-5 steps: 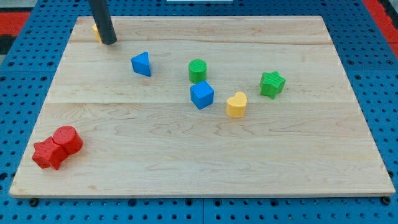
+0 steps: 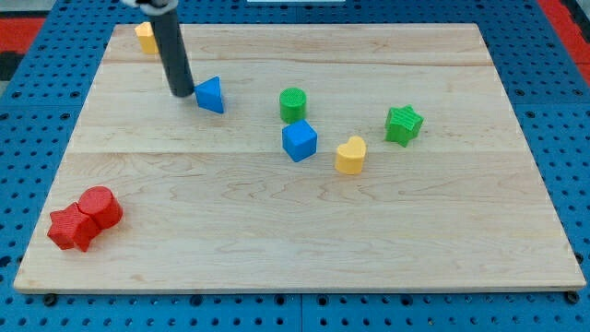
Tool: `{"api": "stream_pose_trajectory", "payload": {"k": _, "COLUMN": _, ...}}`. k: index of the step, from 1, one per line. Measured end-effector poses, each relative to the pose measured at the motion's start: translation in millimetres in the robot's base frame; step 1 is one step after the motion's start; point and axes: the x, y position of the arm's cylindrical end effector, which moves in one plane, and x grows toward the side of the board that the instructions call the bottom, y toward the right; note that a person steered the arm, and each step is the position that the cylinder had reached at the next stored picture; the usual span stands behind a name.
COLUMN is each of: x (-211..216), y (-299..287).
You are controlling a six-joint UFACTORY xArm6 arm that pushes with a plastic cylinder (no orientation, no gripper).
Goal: Move the yellow heart closer to the yellow hexagon
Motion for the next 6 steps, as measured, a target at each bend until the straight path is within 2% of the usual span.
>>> {"api": "stream_pose_trajectory", "payload": {"k": 1, "x": 60, "y": 10}}
{"api": "stream_pose_trajectory", "payload": {"k": 2, "x": 98, "y": 77}}
{"api": "stream_pose_trajectory", "payload": {"k": 3, "x": 129, "y": 177}}
{"api": "stream_pose_trajectory", "payload": {"k": 4, "x": 138, "y": 268}}
{"api": "stream_pose_trajectory", "payload": {"k": 5, "x": 114, "y": 311}}
{"api": "stream_pose_trajectory", "payload": {"k": 6, "x": 98, "y": 297}}
